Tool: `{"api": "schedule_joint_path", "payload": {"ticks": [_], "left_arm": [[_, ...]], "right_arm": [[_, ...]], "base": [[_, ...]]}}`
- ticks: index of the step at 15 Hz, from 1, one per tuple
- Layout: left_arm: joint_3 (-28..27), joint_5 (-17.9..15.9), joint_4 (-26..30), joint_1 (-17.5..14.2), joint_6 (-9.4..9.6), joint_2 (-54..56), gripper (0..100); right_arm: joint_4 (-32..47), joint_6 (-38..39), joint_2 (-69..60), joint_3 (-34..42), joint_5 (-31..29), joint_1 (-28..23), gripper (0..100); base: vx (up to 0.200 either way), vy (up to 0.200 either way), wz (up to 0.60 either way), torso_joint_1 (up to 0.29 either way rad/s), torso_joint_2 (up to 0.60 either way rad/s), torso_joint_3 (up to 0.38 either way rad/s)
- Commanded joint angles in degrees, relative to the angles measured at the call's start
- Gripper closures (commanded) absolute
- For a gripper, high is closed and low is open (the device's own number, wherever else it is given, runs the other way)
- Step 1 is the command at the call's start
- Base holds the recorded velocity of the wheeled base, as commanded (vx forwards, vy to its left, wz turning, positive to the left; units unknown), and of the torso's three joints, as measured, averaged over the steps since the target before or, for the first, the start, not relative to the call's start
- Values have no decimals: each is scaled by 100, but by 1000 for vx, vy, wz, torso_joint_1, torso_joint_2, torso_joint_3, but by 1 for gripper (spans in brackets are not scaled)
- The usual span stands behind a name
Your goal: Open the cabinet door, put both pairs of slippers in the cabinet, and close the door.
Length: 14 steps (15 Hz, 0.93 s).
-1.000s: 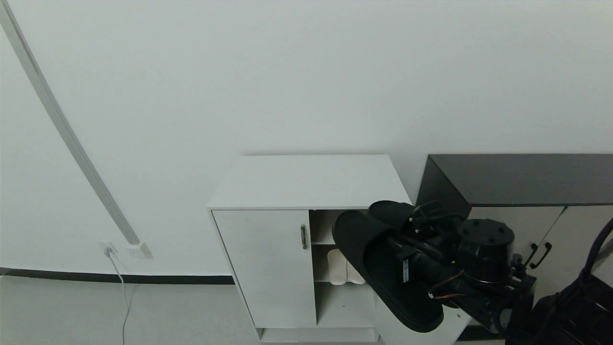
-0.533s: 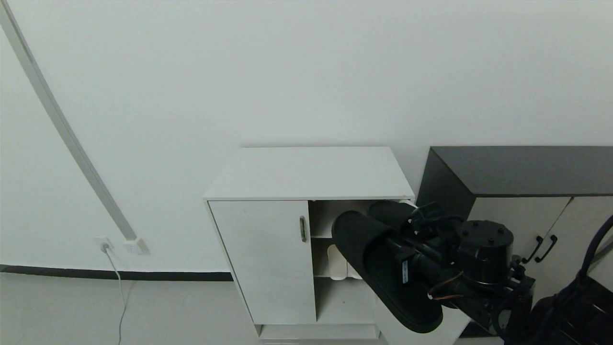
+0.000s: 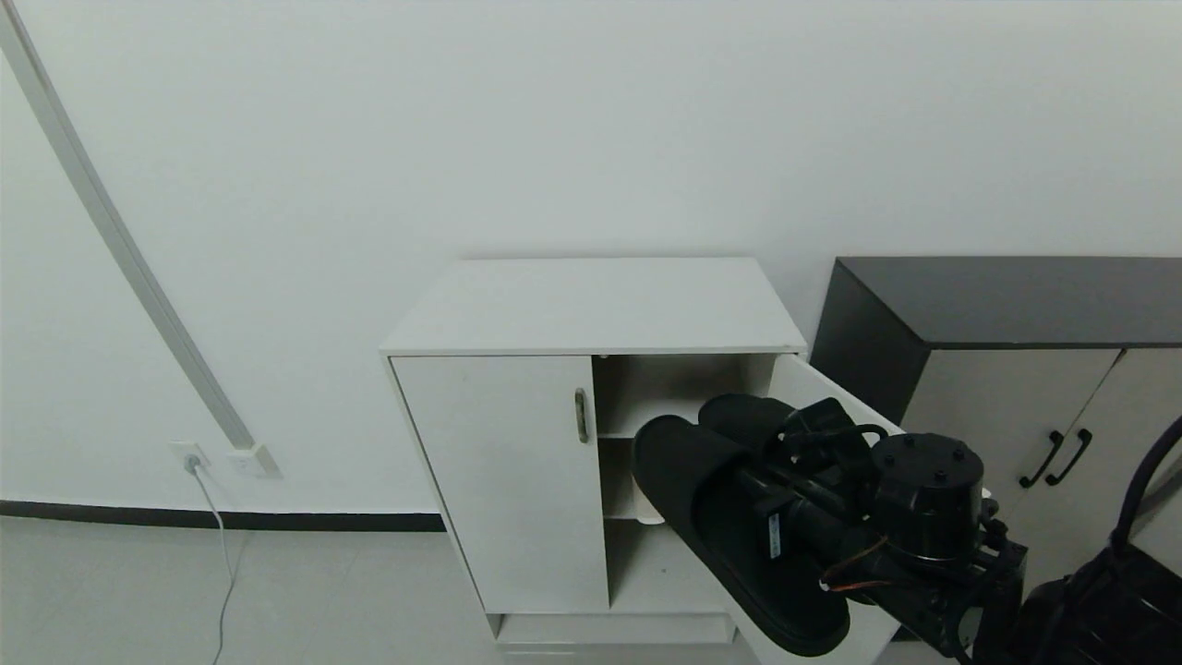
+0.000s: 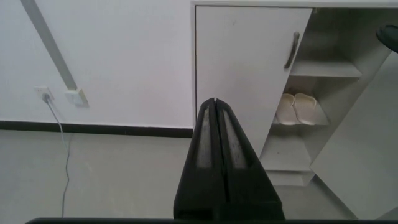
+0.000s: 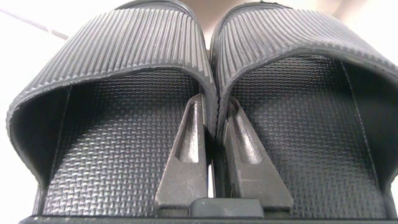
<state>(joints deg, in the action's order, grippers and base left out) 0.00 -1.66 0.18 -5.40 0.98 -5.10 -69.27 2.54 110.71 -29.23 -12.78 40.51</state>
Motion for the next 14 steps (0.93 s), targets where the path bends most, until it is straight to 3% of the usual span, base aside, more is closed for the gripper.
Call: {"api": "schedule_joint_path", "payload": {"ticks": [1,14], "left_arm": [[0,-1,-1,-5,-1,-9,100],[0,-1,-1,-5,-1,-9,100]], "right_arm": [[-8,1,29,5,3,10,100],[-315,-16,231,76,3,54,100]], "base": [[0,0,0,-217,554,325],[0,0,0,-198,524,324]]}}
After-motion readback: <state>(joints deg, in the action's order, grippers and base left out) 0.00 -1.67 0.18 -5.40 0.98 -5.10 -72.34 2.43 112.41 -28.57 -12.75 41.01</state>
